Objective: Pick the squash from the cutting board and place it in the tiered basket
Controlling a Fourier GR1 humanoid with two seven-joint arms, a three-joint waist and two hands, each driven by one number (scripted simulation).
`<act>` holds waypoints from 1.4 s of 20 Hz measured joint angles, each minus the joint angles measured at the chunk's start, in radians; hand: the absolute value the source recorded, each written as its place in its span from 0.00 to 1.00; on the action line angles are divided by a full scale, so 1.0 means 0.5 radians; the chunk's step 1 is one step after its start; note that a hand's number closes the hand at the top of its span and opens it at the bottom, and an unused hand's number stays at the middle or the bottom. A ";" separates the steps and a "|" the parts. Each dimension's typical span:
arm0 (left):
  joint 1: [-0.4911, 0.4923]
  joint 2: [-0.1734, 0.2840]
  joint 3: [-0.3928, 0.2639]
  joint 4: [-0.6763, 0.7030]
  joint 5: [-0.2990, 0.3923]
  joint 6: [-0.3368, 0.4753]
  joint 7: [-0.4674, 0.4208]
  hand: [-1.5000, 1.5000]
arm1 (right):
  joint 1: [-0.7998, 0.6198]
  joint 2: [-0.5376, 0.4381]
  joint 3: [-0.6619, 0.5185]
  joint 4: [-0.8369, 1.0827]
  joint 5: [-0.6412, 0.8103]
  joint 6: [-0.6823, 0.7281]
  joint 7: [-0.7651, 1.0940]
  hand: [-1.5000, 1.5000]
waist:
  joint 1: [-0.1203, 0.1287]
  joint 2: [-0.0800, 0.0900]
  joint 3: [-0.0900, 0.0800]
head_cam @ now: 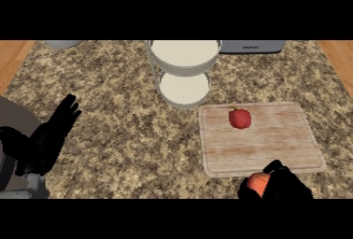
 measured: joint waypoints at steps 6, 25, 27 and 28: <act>-0.059 -0.007 0.001 0.018 -0.013 0.014 0.036 0.50 | -0.051 0.019 0.211 -0.455 0.302 -0.176 -0.030 1.00 | -0.010 -0.003 0.003; -0.107 -0.043 -0.020 0.043 -0.047 -0.050 0.014 0.50 | -1.440 0.022 0.354 -0.363 0.045 0.154 0.243 1.00 | 0.097 0.026 0.000; -0.126 -0.057 -0.026 0.088 -0.063 -0.046 -0.011 0.50 | -1.601 0.021 0.273 -0.241 -0.056 0.164 0.256 1.00 | 0.100 0.028 0.000; -0.125 -0.056 -0.028 0.079 -0.060 -0.053 -0.004 0.50 | -1.683 0.021 0.218 -0.173 -0.103 0.164 0.257 1.00 | 0.108 0.027 0.000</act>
